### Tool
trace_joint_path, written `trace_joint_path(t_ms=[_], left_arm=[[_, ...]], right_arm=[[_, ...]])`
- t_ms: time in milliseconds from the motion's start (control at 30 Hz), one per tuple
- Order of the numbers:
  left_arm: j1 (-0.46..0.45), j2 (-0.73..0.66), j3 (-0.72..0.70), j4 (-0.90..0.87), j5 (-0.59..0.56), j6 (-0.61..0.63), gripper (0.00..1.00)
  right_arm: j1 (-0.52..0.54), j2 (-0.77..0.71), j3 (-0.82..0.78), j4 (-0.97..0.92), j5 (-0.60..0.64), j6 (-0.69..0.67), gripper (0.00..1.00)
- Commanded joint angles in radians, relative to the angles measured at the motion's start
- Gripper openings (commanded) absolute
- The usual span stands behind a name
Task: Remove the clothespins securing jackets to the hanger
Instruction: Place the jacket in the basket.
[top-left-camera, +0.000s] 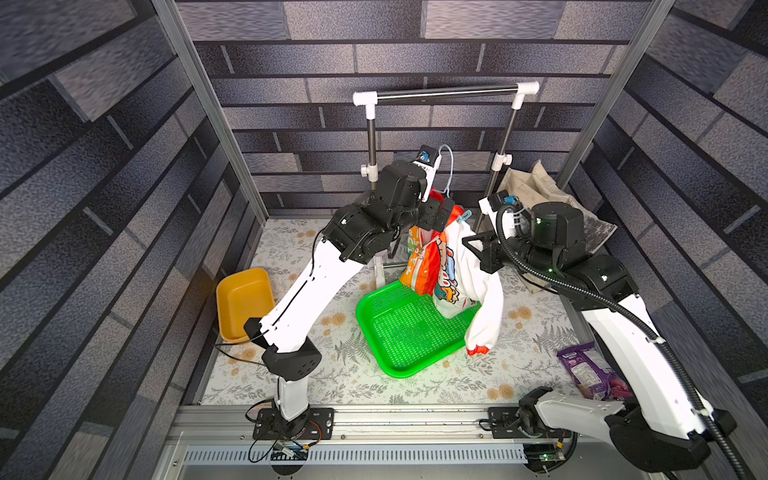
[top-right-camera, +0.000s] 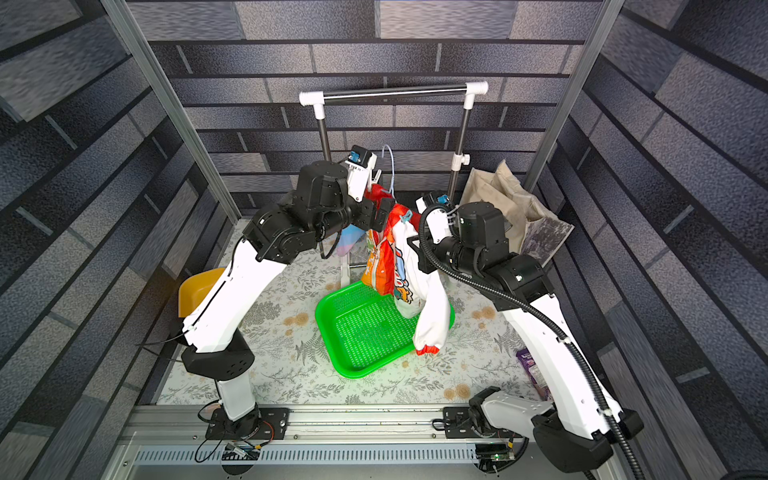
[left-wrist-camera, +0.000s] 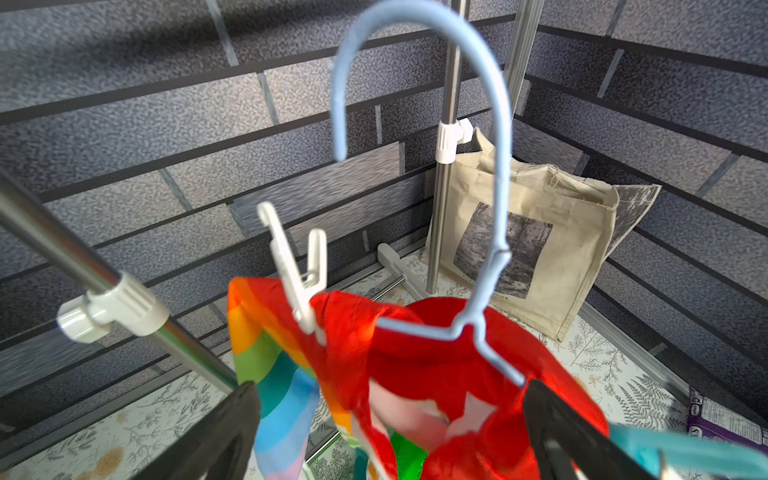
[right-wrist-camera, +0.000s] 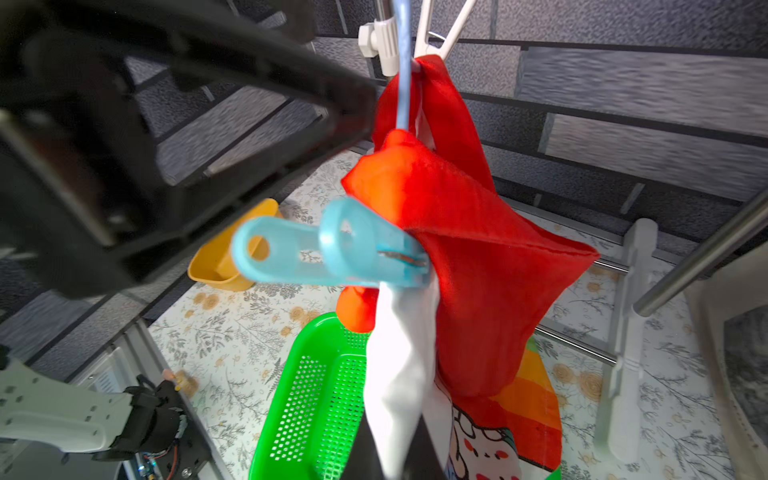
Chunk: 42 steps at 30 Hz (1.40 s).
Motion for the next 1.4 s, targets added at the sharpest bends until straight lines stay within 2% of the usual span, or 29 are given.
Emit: trace_joint_path(t_ms=[0, 67, 167, 233, 300, 467, 600, 733, 867, 933, 1167, 1367], left_arm=[[0.023, -0.144, -0.064, -0.091, -0.017, -0.137, 1.0], [0.054, -0.195, -0.136, -0.068, 0.072, -0.244, 1.0], [0.127, -0.245, -0.245, -0.032, 0.266, -0.447, 1.0], [0.148, -0.252, -0.283, -0.021, 0.338, -0.54, 1.0], [0.146, -0.24, -0.28, -0.037, 0.361, -0.585, 1.0], [0.179, -0.233, -0.267, -0.096, 0.291, -0.642, 1.0], [0.263, -0.28, -0.338, -0.06, 0.297, -0.711, 1.0], [0.36, -0.398, -0.491, -0.023, 0.34, -0.772, 1.0], [0.52, -0.546, -0.687, 0.036, 0.428, -0.859, 1.0], [0.587, -0.579, -0.742, 0.065, 0.492, -0.899, 1.0], [0.664, -0.524, -0.739, -0.035, 0.606, -0.891, 1.0], [0.741, -0.481, -0.756, -0.069, 0.689, -0.865, 1.0]], right_arm=[[0.023, 0.003, -0.013, 0.135, 0.155, -0.089, 0.0], [0.048, 0.011, -0.036, 0.176, 0.228, -0.123, 0.0], [0.094, 0.028, -0.06, 0.238, 0.326, -0.165, 0.0], [0.128, 0.031, -0.077, 0.293, 0.385, -0.186, 0.0], [0.15, 0.02, -0.102, 0.356, 0.416, -0.193, 0.0], [0.219, -0.011, -0.155, 0.448, 0.491, -0.293, 0.0], [0.283, -0.024, -0.205, 0.443, 0.58, -0.43, 0.0], [0.339, -0.075, -0.29, 0.475, 0.691, -0.544, 0.0], [0.363, -0.123, -0.346, 0.46, 0.72, -0.578, 0.0], [0.397, -0.128, -0.366, 0.444, 0.737, -0.623, 0.0], [0.543, -0.097, -0.462, 0.461, 0.839, -0.818, 0.0], [0.594, -0.077, -0.52, 0.508, 0.861, -0.865, 0.0]])
